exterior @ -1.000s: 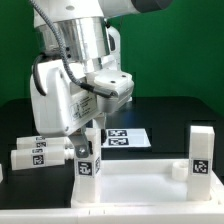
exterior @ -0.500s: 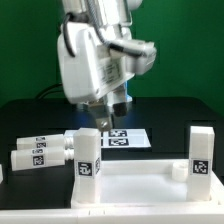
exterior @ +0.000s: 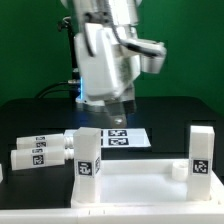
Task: Assemble desk
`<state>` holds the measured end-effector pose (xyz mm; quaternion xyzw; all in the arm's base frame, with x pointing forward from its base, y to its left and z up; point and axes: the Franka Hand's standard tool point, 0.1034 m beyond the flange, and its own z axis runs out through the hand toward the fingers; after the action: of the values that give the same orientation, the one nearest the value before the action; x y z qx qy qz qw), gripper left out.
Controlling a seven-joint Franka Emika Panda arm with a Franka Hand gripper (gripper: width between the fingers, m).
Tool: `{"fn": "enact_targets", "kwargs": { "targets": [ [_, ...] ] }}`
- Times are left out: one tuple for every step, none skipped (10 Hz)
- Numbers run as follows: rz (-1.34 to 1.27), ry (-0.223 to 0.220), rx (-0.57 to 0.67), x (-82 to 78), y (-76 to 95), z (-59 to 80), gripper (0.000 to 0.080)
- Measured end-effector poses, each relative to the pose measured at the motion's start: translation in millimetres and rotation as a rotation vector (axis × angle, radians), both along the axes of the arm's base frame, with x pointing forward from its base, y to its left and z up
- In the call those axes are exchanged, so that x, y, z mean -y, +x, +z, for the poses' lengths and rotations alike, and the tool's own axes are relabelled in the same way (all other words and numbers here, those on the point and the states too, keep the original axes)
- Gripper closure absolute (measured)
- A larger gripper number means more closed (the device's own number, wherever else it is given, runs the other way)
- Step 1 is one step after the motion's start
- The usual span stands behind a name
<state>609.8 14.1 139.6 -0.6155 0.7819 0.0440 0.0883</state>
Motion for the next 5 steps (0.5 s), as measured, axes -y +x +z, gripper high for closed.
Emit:
{"fn": "enact_targets", "kwargs": {
  "targets": [
    [0.012,0.006,-0.024,-8.4,-13.2,-3.8,0.0150],
    [0.015,0.013,-0.034,-10.0,-15.1,-3.9,0.0150],
    [0.016,0.012,-0.035,-10.1,-15.1,-5.0,0.0150],
    [0.017,0.012,-0.036,-10.3,-15.2,-5.5,0.0150],
    [0.018,0.011,-0.036,-10.4,-15.4,-5.8,0.0150]
  ]
}}
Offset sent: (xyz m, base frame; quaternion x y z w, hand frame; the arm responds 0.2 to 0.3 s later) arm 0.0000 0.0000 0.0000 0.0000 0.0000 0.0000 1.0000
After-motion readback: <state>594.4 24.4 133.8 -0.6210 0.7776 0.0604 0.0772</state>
